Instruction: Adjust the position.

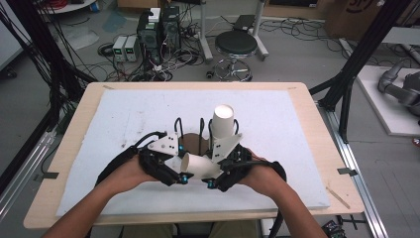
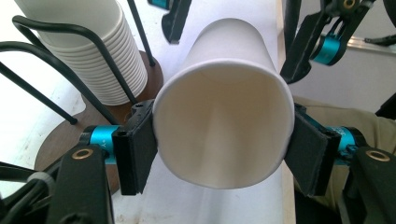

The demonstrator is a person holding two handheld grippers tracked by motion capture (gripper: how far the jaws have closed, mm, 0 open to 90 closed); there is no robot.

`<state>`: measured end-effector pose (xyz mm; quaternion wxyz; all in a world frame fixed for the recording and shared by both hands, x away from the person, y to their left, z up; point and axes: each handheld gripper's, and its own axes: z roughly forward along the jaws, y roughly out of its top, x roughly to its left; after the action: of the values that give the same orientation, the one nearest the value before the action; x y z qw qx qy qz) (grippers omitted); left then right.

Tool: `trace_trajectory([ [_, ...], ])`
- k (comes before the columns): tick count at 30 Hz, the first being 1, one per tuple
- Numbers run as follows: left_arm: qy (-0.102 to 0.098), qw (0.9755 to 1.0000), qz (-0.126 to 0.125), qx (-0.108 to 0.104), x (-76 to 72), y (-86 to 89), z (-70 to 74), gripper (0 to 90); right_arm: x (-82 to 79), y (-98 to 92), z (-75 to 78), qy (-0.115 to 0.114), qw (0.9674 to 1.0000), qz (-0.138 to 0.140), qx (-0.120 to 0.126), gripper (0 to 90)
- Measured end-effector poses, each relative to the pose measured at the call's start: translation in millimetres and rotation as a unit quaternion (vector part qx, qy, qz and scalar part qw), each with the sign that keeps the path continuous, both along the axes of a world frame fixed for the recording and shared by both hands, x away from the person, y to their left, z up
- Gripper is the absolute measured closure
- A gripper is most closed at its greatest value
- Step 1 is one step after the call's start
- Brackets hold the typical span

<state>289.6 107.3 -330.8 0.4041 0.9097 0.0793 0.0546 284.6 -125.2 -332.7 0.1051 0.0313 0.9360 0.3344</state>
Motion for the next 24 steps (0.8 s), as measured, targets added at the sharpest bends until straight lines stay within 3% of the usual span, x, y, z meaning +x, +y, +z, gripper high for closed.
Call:
trace_trajectory([
  [8,0.004,0.9998,-0.004,0.021,0.4,-5.6,2.1,32.5,1.3,11.7,-4.4,-0.005,0.9995,0.007,-0.031,21.5],
  [10,0.005,0.9997,-0.004,0.025,0.7,-6.4,1.7,32.5,1.4,13.5,-6.0,-0.005,0.9992,0.012,-0.039,25.7],
  [15,0.008,0.9997,-0.004,0.024,-0.1,-9.2,-1.0,32.5,0.9,18.0,-9.0,-0.007,0.9986,0.019,-0.049,27.5],
  [19,0.006,0.9996,-0.006,0.028,-0.3,-11.3,-1.9,32.4,-0.3,20.2,-10.8,-0.014,0.9979,0.028,-0.056,34.2],
  [24,0.007,0.9998,-0.006,0.015,-0.1,-9.9,-2.1,31.2,-0.4,18.4,-11.9,-0.014,0.9983,0.025,-0.050,34.7],
])
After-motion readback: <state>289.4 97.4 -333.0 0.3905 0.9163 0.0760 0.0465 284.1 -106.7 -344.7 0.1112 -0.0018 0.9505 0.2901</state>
